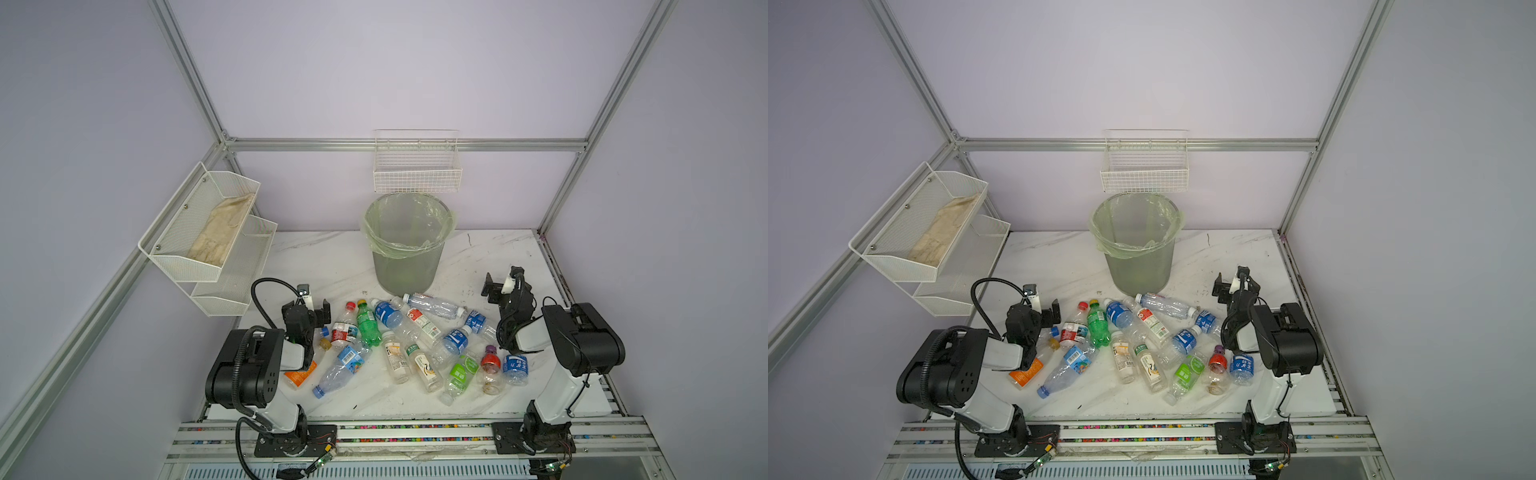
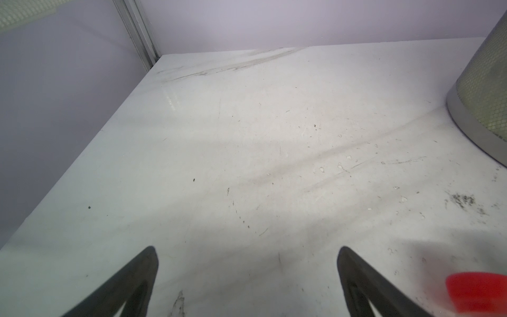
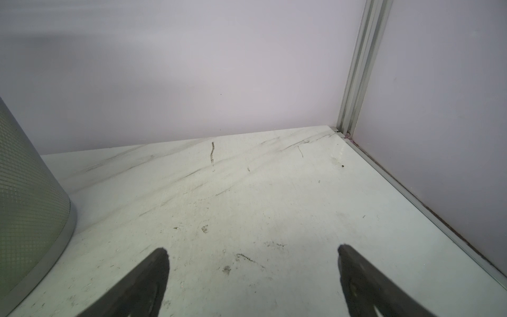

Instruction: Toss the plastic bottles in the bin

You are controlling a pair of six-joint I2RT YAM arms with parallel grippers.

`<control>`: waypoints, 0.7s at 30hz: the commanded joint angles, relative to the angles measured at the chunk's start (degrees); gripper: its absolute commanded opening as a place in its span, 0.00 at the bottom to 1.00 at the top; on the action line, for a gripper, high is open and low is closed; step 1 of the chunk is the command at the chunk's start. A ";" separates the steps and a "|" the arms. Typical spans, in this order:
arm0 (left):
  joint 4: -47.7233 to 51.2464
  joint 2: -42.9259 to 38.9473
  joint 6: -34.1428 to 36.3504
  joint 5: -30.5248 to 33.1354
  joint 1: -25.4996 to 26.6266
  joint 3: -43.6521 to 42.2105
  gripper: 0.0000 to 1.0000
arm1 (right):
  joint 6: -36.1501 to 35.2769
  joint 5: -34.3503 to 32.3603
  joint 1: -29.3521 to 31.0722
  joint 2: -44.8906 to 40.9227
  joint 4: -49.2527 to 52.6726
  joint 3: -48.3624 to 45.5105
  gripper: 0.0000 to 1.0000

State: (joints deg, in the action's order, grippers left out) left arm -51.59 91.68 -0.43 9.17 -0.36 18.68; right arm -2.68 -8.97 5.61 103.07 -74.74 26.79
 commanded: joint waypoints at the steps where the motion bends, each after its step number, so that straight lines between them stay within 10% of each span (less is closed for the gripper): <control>1: -2.85 -1.59 -0.56 -0.38 -0.43 2.94 1.00 | -0.42 0.26 -0.11 -0.93 -1.55 0.09 0.98; 21: -1.58 -1.49 -0.63 -0.36 -0.43 3.66 0.99 | -0.43 0.21 -0.15 -0.92 -1.46 0.03 0.97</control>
State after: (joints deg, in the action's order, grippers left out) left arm -51.40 91.68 -0.43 9.17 -0.36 18.68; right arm -2.68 -8.99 5.61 103.07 -74.74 26.79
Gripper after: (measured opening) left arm 0.995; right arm 0.974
